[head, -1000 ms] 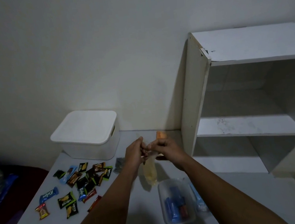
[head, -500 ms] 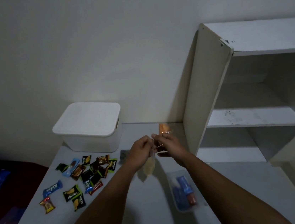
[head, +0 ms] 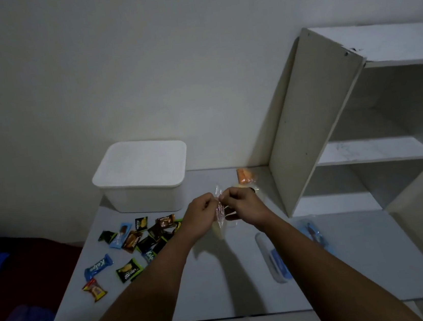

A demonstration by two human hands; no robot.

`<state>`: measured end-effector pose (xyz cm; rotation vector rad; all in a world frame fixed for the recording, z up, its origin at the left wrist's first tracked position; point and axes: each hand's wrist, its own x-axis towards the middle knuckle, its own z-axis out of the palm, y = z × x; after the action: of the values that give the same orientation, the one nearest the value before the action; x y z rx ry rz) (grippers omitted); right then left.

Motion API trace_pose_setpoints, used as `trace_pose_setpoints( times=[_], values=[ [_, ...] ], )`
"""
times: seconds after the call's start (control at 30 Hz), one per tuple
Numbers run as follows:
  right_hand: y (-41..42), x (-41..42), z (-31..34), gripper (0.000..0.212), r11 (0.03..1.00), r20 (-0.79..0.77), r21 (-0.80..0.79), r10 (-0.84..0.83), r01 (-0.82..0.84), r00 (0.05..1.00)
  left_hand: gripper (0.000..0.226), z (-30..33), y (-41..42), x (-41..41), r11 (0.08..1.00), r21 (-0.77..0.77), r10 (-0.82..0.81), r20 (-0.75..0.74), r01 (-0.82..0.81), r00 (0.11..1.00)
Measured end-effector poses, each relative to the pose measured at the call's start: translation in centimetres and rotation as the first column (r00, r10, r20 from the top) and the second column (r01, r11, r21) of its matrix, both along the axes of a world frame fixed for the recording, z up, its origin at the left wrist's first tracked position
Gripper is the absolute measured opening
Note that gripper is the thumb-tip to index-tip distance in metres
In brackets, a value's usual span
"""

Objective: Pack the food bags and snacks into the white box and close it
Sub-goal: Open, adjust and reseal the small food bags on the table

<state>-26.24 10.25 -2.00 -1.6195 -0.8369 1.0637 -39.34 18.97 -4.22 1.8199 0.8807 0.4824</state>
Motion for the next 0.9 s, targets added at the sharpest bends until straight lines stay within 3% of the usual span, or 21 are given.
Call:
trace_pose_setpoints(
  times=[0.2,0.43,0.73,0.9],
  values=[
    [0.6,-2.9,0.7,0.024,0.998,0.056,0.030,-0.060,0.059,0.997,0.033,1.0,0.9,-2.7,0.994,0.033,-0.102,0.023,0.101,0.995],
    [0.4,-5.1,0.9,0.007,0.998,0.011,0.021,-0.061,0.060,0.998,0.033,2.4,2.1,-5.0,0.997,0.031,-0.073,0.015,0.072,0.997],
    [0.5,-6.4,1.3,0.005,0.986,-0.010,0.077,-0.150,0.151,0.989,0.030,2.7,1.9,-6.5,0.993,-0.055,-0.103,0.020,0.104,0.994],
    [0.0,-6.8,0.6,0.013,0.992,-0.034,0.012,-0.125,0.125,0.992,0.029,2.0,1.6,-6.7,0.996,-0.049,-0.075,0.042,0.077,0.996]
  ],
)
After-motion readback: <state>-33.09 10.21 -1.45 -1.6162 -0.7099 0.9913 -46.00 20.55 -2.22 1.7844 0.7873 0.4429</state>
